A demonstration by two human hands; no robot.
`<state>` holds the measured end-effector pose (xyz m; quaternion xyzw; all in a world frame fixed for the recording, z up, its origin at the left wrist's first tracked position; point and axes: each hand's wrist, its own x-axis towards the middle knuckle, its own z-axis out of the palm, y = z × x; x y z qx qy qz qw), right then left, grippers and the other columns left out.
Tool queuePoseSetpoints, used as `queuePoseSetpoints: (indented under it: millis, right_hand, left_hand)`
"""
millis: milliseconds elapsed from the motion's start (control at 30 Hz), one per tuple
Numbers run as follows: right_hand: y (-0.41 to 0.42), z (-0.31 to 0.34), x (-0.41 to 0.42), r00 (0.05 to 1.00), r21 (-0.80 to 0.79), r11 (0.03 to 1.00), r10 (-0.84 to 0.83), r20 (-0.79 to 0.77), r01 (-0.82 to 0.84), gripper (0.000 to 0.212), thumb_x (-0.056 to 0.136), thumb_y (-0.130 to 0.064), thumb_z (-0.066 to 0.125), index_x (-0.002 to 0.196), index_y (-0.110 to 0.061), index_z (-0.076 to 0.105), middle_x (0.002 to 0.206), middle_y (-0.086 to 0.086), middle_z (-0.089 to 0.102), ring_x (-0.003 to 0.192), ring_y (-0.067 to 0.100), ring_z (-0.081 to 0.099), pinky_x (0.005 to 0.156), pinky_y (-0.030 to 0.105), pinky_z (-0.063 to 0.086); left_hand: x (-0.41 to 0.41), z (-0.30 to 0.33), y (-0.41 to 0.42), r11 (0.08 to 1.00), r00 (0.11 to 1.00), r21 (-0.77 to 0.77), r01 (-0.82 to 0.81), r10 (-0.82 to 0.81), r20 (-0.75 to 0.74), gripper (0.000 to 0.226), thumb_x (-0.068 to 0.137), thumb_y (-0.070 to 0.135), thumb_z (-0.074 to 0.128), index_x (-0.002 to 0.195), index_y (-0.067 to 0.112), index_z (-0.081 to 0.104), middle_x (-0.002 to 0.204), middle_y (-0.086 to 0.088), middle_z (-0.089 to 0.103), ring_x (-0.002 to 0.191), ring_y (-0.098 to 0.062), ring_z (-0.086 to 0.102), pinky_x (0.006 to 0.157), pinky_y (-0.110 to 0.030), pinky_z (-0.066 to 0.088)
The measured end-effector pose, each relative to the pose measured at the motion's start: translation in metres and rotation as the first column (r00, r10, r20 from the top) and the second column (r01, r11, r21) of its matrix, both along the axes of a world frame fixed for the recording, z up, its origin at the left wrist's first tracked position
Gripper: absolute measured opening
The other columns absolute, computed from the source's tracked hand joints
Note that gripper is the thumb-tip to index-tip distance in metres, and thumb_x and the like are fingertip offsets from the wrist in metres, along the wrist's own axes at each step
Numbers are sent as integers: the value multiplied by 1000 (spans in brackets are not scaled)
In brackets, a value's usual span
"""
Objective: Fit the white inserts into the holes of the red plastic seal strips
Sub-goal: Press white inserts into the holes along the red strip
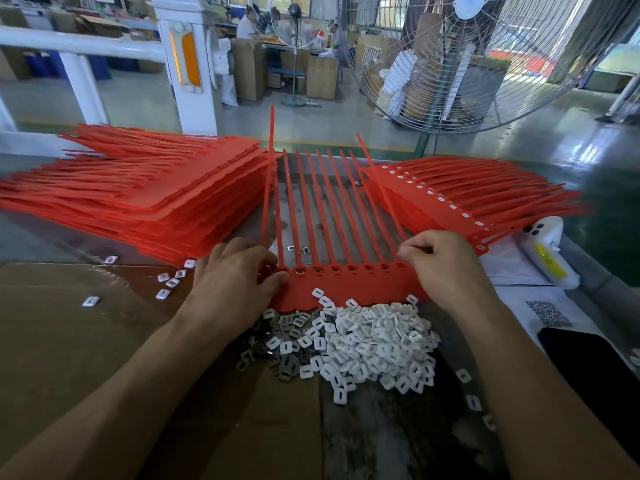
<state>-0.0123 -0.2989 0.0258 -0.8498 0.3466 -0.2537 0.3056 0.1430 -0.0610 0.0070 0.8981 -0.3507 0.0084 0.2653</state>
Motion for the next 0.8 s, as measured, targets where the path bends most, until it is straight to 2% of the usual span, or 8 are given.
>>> queuePoseSetpoints:
  millis: [167,333,600,800]
  right_hand:
    - [-16,-13,0,994,18,997,-68,-88,70,13,98,-22,65,88,-23,74,81,-10,68,82,13,62,61,21,37]
    - [-15,-15,4,993,28,997,-66,-100,69,12,98,-24,65,92,-21,75,85,-7,69,83,13,62,68,31,41]
    - [-11,-15,7,991,35,994,-97,-89,100,12,95,-29,69,85,-26,74,79,-13,67,82,14,64,72,33,46]
    - [-10,-15,7,988,53,989,-135,-71,139,15,88,-30,77,74,-30,72,80,-12,71,86,15,67,83,40,54]
  left_hand:
    - [0,0,0,1000,1000,4,-3,3,-8,36,94,54,60,124,35,64,134,8,52,131,-17,38,113,-44,29]
    - [0,0,0,1000,1000,4,-4,4,-12,36,94,54,61,124,35,64,133,8,52,129,-17,38,113,-44,30]
    - [0,0,0,1000,1000,4,-3,3,-11,38,94,54,60,126,34,63,135,8,51,132,-17,37,113,-44,28]
    - [1,0,0,1000,1000,6,-6,6,-13,37,94,54,60,126,35,63,134,8,51,132,-17,37,112,-44,27]
